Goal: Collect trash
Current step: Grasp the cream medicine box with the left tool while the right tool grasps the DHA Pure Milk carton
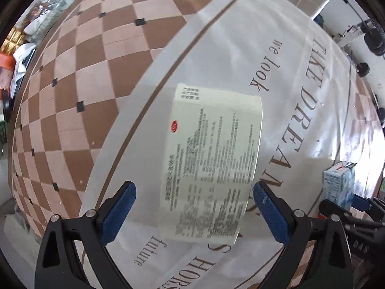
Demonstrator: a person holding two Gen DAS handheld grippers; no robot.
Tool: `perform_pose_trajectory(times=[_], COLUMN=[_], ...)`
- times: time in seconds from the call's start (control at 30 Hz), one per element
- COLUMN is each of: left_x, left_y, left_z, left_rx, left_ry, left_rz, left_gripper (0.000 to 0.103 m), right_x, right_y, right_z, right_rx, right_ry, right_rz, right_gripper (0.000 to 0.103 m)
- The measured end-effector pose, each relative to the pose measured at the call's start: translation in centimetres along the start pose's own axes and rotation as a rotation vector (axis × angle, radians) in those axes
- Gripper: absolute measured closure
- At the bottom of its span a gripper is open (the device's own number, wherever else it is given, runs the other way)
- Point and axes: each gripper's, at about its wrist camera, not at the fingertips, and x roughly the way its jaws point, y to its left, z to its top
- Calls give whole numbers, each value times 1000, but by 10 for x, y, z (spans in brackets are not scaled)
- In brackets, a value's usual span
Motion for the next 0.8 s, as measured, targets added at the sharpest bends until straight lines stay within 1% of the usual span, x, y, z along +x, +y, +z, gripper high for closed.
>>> perform_pose_trajectory(times=[0.03,0.07,0.1,0.13,0.17,0.2,0.23,0.3,0.37,0.47,0.53,0.6,0.63,0.7,0.73,0.8], left_x=[1,2,3,1,-1,-1,-2,-4,-13,-36,-58,-80,-89,-106,-111,-123], left_y=[-3,-6,-8,-7,-8,-11,-12,-12,-12,-7,1,9,16,36,55,76], left_z=[1,2,2,1,0,-3,-6,-18,-32,-63,-90,-121,-135,-164,-177,-205], left_rx=[14,25,28,20,20,34,44,53,60,58,52,31,21,12,7,4], left_ry=[-5,-15,-19,-32,-40,-46,-53,-62,-89,-148,-199,-245,-263,-303,-318,-345], left_rz=[12,16,9,-14,-11,-5,0,3,9,14,19,8,1,-5,-6,-14], left_gripper=[7,12,25,33,33,33,33,33,33,33,33,33,33,33,33,33], right_x=[0,-1,1,0,-1,-5,-7,-12,-18,-27,-34,-45,-51,-58,-60,-64], right_y=[-2,-2,-1,0,1,0,1,2,0,-8,-4,-1,8,26,43,70], right_z=[-1,0,-6,-6,-8,-8,-11,-17,-26,-52,-67,-88,-106,-146,-171,-218], right_rx=[-5,-13,-18,-17,-17,-20,-20,-2,5,20,26,26,28,26,27,30], right_ry=[-9,-18,-27,-37,-53,-82,-98,-114,-139,-171,-192,-218,-229,-251,-258,-272], right_rz=[-3,-10,-19,-27,-38,-54,-61,-37,-29,8,36,66,81,119,129,158], right_gripper=[30,30,31,32,36,48,48,48,48,48,48,49,49,49,49,49])
